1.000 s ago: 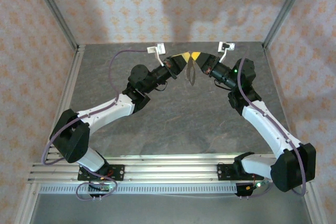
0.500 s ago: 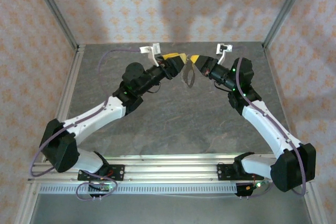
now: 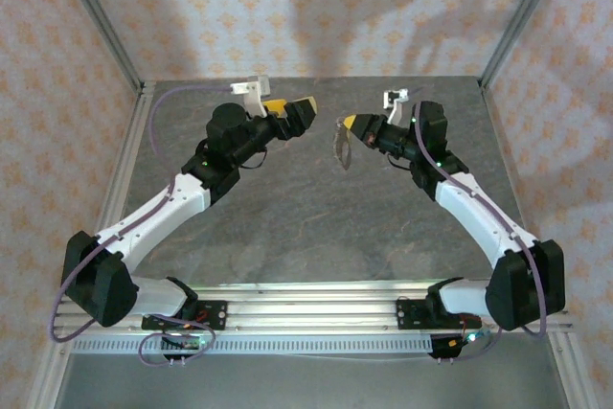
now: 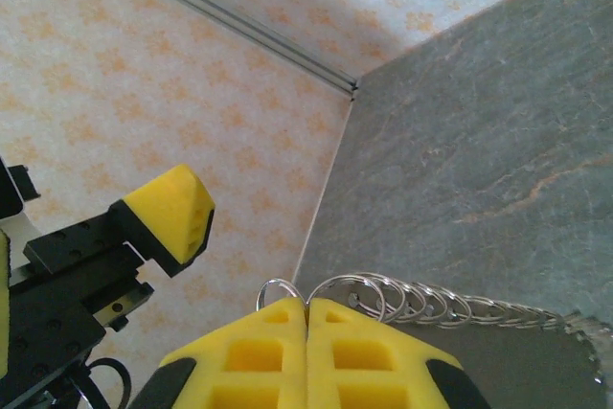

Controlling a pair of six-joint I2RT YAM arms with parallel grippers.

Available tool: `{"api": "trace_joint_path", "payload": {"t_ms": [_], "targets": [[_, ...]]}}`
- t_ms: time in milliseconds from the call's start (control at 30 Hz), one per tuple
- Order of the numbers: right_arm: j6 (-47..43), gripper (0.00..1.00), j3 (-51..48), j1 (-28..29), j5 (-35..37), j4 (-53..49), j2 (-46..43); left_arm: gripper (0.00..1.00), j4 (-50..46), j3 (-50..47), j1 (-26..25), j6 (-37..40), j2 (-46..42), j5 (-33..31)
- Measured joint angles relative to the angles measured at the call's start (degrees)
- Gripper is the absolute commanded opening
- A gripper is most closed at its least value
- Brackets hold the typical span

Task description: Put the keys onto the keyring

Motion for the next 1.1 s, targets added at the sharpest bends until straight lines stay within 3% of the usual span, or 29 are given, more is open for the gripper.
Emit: {"api": "trace_joint_path", "payload": {"t_ms": [200, 700, 833, 1000, 1100], "targets": [[-2.6, 0.00, -3.9, 0.0, 0.0, -0.3, 0.2, 1.00, -4.6, 0.0, 0.0, 1.9, 0.1, 0.8], [-7.8, 0.00, -7.2, 1.6, 2.2, -3.5, 2.7, 0.96, -7.6, -0.4, -0.1, 0.9, 6.6, 11.9], [-8.5, 0.00, -7.4, 2.7, 4.2, -4.5, 2.7, 0.89, -7.2, -2.0, -0.4, -0.9, 7.1, 11.7], [-8.6, 0.00, -8.1, 2.8, 6.5, -5.2, 2.5, 0.63, -4.9, -5.1, -0.5, -2.6, 7.9, 12.7], [-8.9, 0.00, -8.4, 2.8, 7.7, -5.6, 2.5, 0.57, -2.8, -5.1, -0.5, -2.8, 10.6, 14.7]]}}
